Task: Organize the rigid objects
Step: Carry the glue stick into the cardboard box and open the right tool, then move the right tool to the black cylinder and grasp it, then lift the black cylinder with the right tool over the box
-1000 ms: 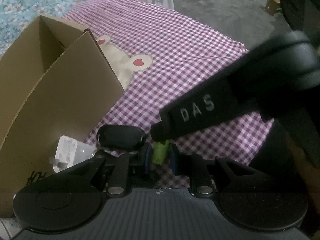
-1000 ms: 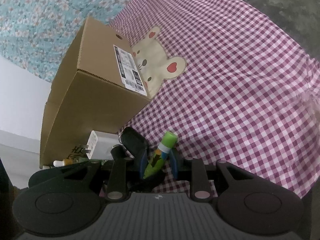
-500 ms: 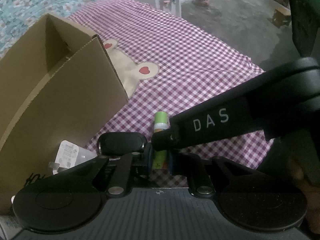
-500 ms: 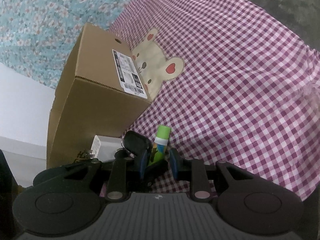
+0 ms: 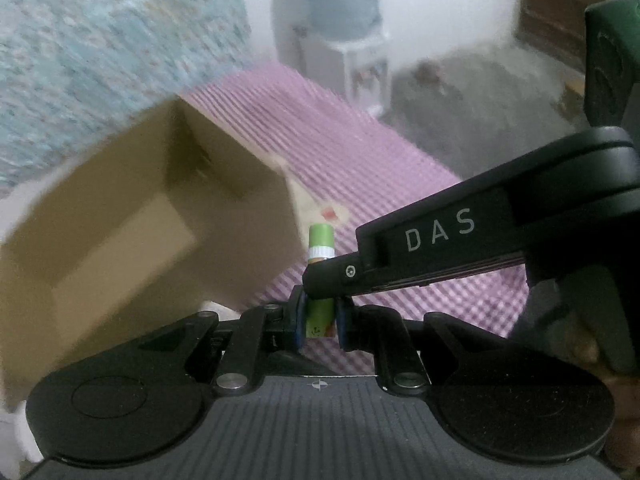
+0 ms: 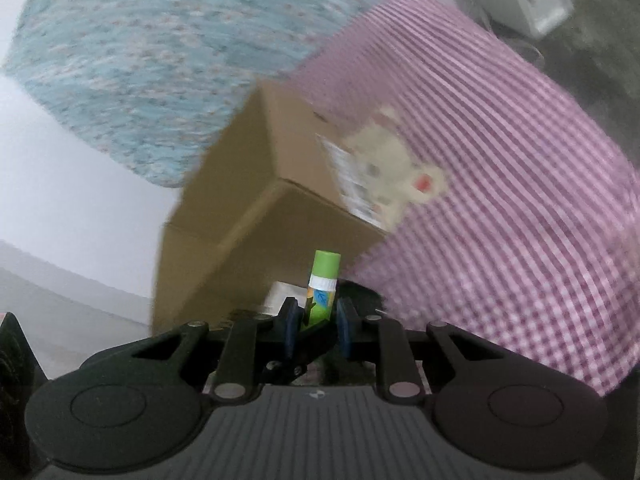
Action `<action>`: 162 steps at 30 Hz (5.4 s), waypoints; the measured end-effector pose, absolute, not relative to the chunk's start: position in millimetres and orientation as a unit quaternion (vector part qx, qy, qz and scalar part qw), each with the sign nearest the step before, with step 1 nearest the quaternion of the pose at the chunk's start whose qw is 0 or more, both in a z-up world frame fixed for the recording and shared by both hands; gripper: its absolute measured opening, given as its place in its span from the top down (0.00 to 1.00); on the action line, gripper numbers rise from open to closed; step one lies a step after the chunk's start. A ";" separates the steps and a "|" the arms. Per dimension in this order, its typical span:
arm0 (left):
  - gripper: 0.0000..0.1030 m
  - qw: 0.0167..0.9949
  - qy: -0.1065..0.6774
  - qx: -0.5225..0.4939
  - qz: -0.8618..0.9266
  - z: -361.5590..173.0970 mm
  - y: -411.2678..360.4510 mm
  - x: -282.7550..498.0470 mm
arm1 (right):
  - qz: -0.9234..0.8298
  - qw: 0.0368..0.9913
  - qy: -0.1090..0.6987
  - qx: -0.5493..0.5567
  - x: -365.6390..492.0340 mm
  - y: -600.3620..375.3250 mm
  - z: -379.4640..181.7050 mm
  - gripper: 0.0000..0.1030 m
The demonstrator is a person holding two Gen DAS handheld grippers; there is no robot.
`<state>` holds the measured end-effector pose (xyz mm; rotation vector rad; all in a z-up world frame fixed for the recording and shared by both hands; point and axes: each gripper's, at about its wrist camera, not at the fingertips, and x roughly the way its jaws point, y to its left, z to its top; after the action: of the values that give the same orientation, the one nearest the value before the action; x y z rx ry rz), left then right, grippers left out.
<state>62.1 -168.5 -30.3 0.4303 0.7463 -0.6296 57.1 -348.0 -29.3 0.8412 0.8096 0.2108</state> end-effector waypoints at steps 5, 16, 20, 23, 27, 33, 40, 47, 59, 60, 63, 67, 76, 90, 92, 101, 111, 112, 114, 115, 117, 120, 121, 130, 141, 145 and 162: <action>0.86 0.900 0.325 0.158 -0.244 17.7 -127.4 72.8 | 0.163 0.853 0.349 0.353 82.3 -312.8 28.8 0.78; 0.86 0.901 0.409 0.079 -0.119 13.7 -57.2 178.5 | 0.252 0.806 0.438 0.309 226.5 -210.1 46.3 0.78; 0.86 0.884 0.456 0.057 -0.089 -13.7 -32.9 207.5 | 0.243 0.772 0.496 0.315 268.9 -182.9 10.1 0.78; 0.86 0.877 0.473 0.057 -0.067 -25.2 -22.3 217.0 | 0.240 0.751 0.526 0.319 291.5 -168.9 -10.2 0.78; 0.82 0.875 0.479 0.053 -0.048 -27.3 -18.0 217.4 | 0.239 0.732 0.545 0.332 310.2 -160.0 -30.7 0.76; 0.78 0.888 0.456 0.032 -0.052 -6.2 -6.3 199.2 | 0.250 0.722 0.532 0.365 295.4 -186.4 -26.2 0.76; 0.64 0.907 0.409 0.000 -0.104 32.7 -2.5 155.3 | 0.262 0.733 0.468 0.418 245.1 -264.9 9.9 0.76; 0.56 0.908 0.381 -0.007 -0.173 39.8 -17.6 110.6 | 0.228 0.772 0.403 0.436 161.9 -344.7 27.3 0.76; 0.56 0.847 0.455 0.032 -0.272 -46.3 -93.6 85.1 | 0.137 0.788 0.470 0.373 97.1 -351.2 -52.4 0.76; 0.56 0.842 0.461 0.037 -0.277 -52.7 -98.8 86.4 | 0.137 0.787 0.476 0.369 98.2 -347.3 -57.3 0.76; 0.58 0.831 0.474 0.041 -0.288 -68.9 -111.1 90.4 | 0.140 0.784 0.485 0.360 107.3 -338.7 -69.7 0.76; 0.66 0.822 0.483 0.037 -0.299 -80.7 -119.9 94.8 | 0.146 0.779 0.500 0.351 122.7 -327.8 -83.2 0.76; 0.71 0.803 0.510 0.046 -0.305 -103.0 -133.5 100.9 | 0.155 0.766 0.530 0.329 143.9 -316.3 -104.2 0.77; 0.71 0.795 0.526 0.050 -0.297 -116.2 -137.2 98.3 | 0.161 0.740 0.543 0.363 130.8 -338.4 -113.6 0.77; 0.71 0.796 0.527 0.049 -0.293 -117.4 -137.0 98.8 | 0.162 0.735 0.545 0.371 126.6 -344.3 -115.3 0.77; 0.72 0.798 0.537 0.056 -0.269 -120.3 -139.0 107.1 | 0.168 0.736 0.550 0.357 141.3 -337.5 -107.3 0.76; 0.76 0.804 0.530 0.071 -0.260 -118.7 -140.0 103.3 | 0.167 0.743 0.543 0.354 143.7 -329.4 -103.2 0.77; 0.76 0.806 0.528 0.071 -0.260 -117.2 -139.1 102.2 | 0.166 0.742 0.543 0.357 140.8 -330.2 -103.6 0.77; 0.76 0.808 0.522 0.070 -0.262 -112.1 -136.1 99.3 | 0.165 0.741 0.541 0.362 137.0 -330.6 -102.2 0.77; 0.77 0.810 0.519 0.069 -0.264 -109.3 -134.9 97.5 | 0.165 0.741 0.540 0.364 136.1 -330.7 -102.1 0.77; 0.81 0.814 0.510 0.070 -0.269 -102.4 -132.5 92.5 | 0.166 0.739 0.538 0.371 130.3 -331.9 -99.5 0.77; 0.84 0.816 0.503 0.069 -0.277 -94.5 -130.5 85.9 | 0.164 0.738 0.533 0.381 119.9 -337.1 -94.4 0.77; 0.85 0.816 0.501 0.068 -0.280 -93.3 -130.3 84.1 | 0.163 0.738 0.531 0.384 117.1 -338.3 -92.7 0.77; 0.84 0.804 0.520 0.052 -0.283 -110.0 -129.7 82.0 | 0.144 0.745 0.540 0.363 104.2 -334.1 -93.3 0.77; 0.71 0.796 0.536 0.028 -0.281 -111.8 -125.0 94.6 | 0.141 0.751 0.555 0.331 127.1 -329.0 -87.0 0.75; 0.66 0.794 0.540 0.015 -0.278 -112.7 -124.3 101.0 | 0.152 0.755 0.554 0.316 134.7 -324.4 -82.6 0.75; 0.73 0.811 0.517 0.035 -0.271 -106.2 -132.3 97.3 | 0.151 0.760 0.538 0.331 121.9 -317.8 -84.7 0.77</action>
<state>97.3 -132.3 -106.2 0.0740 1.1051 -0.5779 121.9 -317.8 -84.7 0.7201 1.1715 0.3290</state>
